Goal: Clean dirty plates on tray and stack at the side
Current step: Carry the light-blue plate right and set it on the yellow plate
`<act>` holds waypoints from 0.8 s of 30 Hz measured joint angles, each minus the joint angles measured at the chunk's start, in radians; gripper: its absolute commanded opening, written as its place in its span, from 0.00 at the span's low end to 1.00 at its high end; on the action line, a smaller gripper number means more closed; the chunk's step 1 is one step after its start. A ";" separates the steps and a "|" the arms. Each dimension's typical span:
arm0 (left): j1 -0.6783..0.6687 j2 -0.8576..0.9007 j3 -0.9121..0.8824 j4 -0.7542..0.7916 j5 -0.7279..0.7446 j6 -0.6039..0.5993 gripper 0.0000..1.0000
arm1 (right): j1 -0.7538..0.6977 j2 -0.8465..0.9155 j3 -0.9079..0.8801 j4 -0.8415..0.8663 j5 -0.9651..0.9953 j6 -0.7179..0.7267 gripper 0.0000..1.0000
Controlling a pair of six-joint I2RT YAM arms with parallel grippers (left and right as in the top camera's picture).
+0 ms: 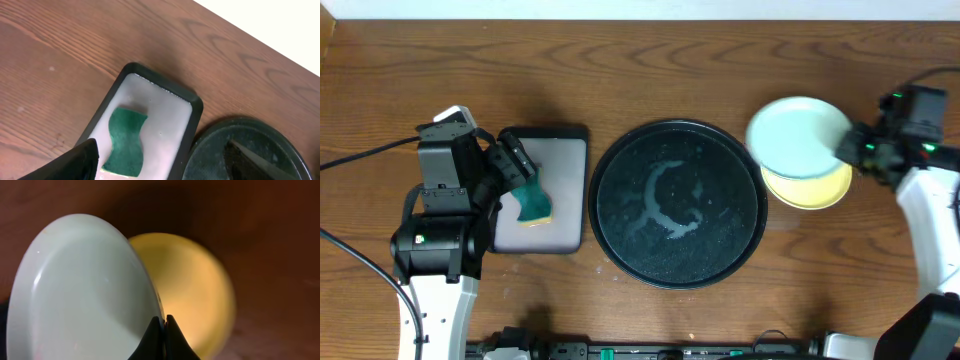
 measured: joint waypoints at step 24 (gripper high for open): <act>0.000 0.000 0.000 0.000 0.000 0.000 0.80 | -0.050 0.058 -0.029 -0.043 -0.042 -0.107 0.56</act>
